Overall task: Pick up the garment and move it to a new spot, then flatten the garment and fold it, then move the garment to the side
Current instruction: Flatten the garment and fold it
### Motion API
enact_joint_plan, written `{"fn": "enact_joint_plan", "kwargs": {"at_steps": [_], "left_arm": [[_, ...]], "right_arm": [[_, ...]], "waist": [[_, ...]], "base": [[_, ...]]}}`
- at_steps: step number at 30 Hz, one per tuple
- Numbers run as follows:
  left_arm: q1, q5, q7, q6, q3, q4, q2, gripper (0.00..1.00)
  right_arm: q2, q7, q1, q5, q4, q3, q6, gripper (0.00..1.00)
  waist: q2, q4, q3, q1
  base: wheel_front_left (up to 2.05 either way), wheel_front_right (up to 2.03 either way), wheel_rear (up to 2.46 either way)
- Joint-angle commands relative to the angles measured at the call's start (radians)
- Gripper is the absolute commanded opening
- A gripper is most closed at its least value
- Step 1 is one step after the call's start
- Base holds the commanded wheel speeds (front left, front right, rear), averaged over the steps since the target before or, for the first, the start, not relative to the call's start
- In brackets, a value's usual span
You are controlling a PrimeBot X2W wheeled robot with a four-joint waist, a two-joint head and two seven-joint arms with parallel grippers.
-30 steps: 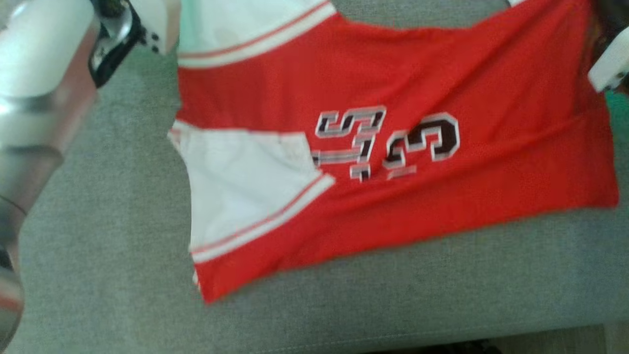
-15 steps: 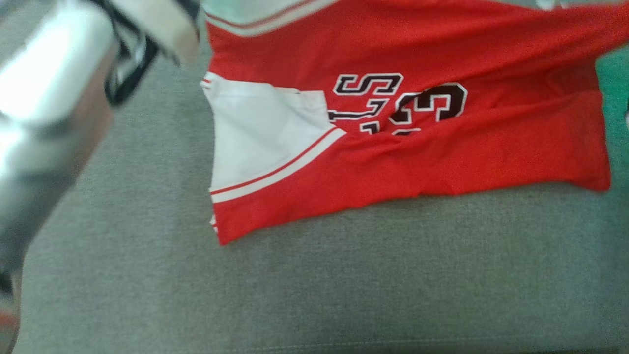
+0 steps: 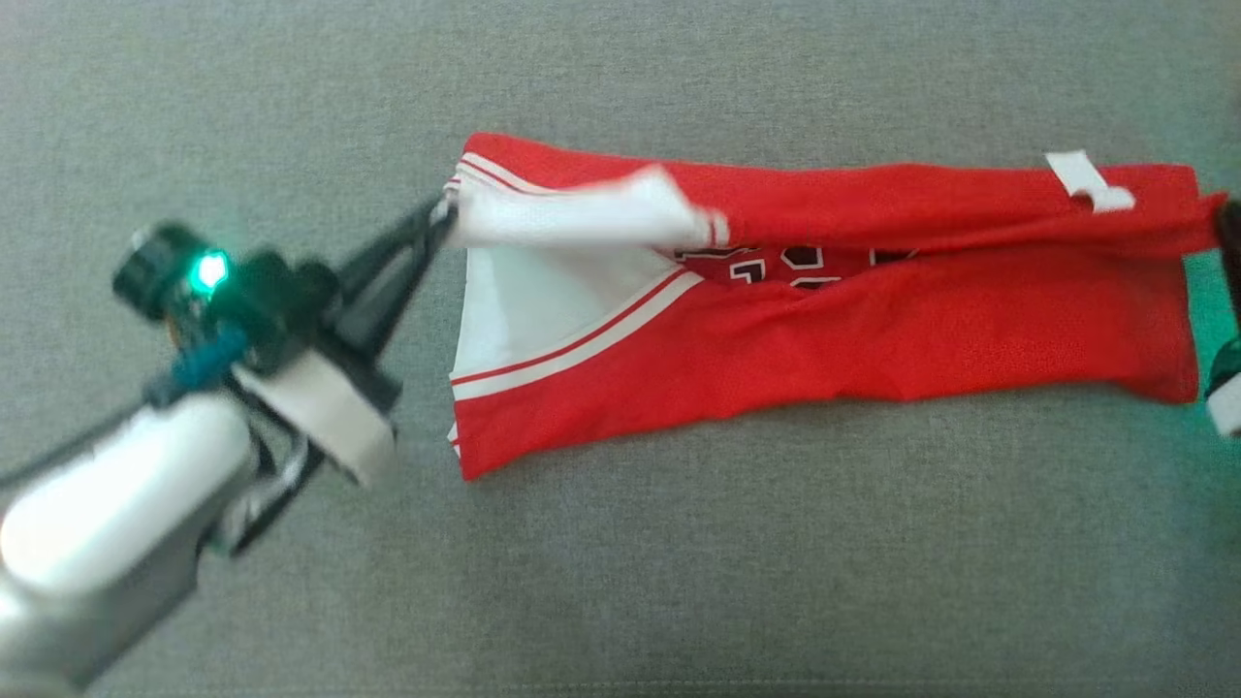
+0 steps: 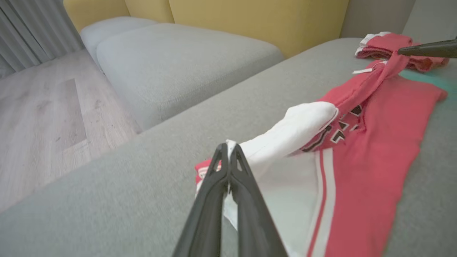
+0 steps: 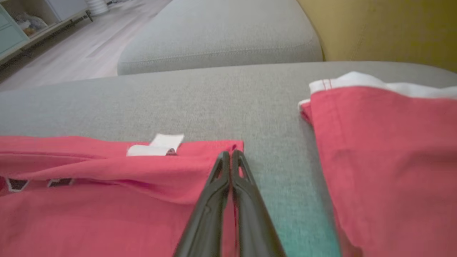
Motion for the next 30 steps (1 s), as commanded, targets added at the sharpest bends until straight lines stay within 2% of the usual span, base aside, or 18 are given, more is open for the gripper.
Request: {"fn": "enact_joint_plan", "kwargs": {"at_steps": [1,4,5,6,7,8,9,12,16,20,22,25,30], "left_arm": [[-0.001,0.002,0.011,0.03,0.031,-0.061,0.058,0.0],[0.05,0.004,0.024,0.08,0.014,-0.122,0.079,0.0],[0.05,0.004,0.024,0.08,0.014,-0.122,0.079,0.0],[0.064,0.005,0.023,0.096,0.011,-0.132,0.082,0.0],[0.077,0.008,0.016,0.112,0.009,-0.137,0.081,0.0],[0.092,0.008,0.008,0.129,0.008,-0.137,0.075,0.4],[0.103,0.019,-0.004,0.149,0.005,-0.134,0.068,1.0],[0.142,0.064,-0.072,0.242,0.008,-0.105,0.023,1.0],[0.236,0.097,-0.155,0.389,0.075,-0.057,-0.086,1.0],[0.35,0.197,-0.162,0.481,0.188,-0.077,-0.215,1.0],[0.415,0.266,-0.162,0.504,0.245,-0.097,-0.273,1.0],[0.497,0.362,-0.162,0.508,0.309,-0.117,-0.343,1.0],[0.587,0.465,-0.163,0.455,0.37,-0.127,-0.424,1.0]], "right_arm": [[-0.018,0.007,0.036,-0.017,-0.028,-0.018,0.007,0.0],[0.008,0.025,0.065,-0.043,-0.034,-0.042,0.007,0.0],[0.008,0.025,0.065,-0.043,-0.034,-0.042,0.007,0.0],[0.02,0.031,0.074,-0.048,-0.034,-0.05,0.007,0.13],[0.033,0.034,0.082,-0.051,-0.032,-0.06,0.007,0.86],[0.047,0.031,0.089,-0.055,-0.029,-0.074,0.007,1.0],[0.064,0.023,0.095,-0.058,-0.028,-0.092,0.007,1.0],[0.126,-0.025,0.123,-0.06,-0.025,-0.16,0.007,1.0],[0.216,-0.105,0.169,-0.068,-0.03,-0.258,0.007,1.0],[0.289,-0.135,0.192,-0.1,-0.015,-0.329,0.007,1.0],[0.315,-0.141,0.189,-0.12,-0.002,-0.354,0.007,1.0],[0.331,-0.144,0.171,-0.143,0.03,-0.39,0.007,1.0],[0.322,-0.138,0.127,-0.181,0.111,-0.456,0.007,1.0]], "waist": [[-0.0001,-0.002,0.005,0.0002],[-0.0001,-0.004,0.016,0.0002],[-0.0001,-0.004,0.016,0.0002],[-0.0001,-0.004,0.019,0.0002],[-0.0001,-0.004,0.021,0.0002],[-0.0001,-0.003,0.022,0.0002],[-0.0001,-0.003,0.023,0.0002],[-0.0001,-0.001,0.012,0.0002],[-0.0001,0.003,-0.014,0.0002],[-0.0001,0.018,-0.045,0.0002],[-0.0001,0.028,-0.061,0.0002],[-0.0001,0.051,-0.082,0.0002],[-0.0001,0.099,-0.101,0.0002]], "base": [[0.0,0.0,0.0],[0.0,0.0,0.0],[0.0,0.0,0.0],[0.0,0.0,0.0],[0.0,0.0,0.0],[0.0,0.0,0.0],[0.0,0.0,0.0],[0.0,0.0,0.0],[0.0,0.0,0.0],[0.0,0.0,0.0],[0.0,0.0,0.0],[0.0,0.0,0.0],[0.0,0.0,0.0]]}}
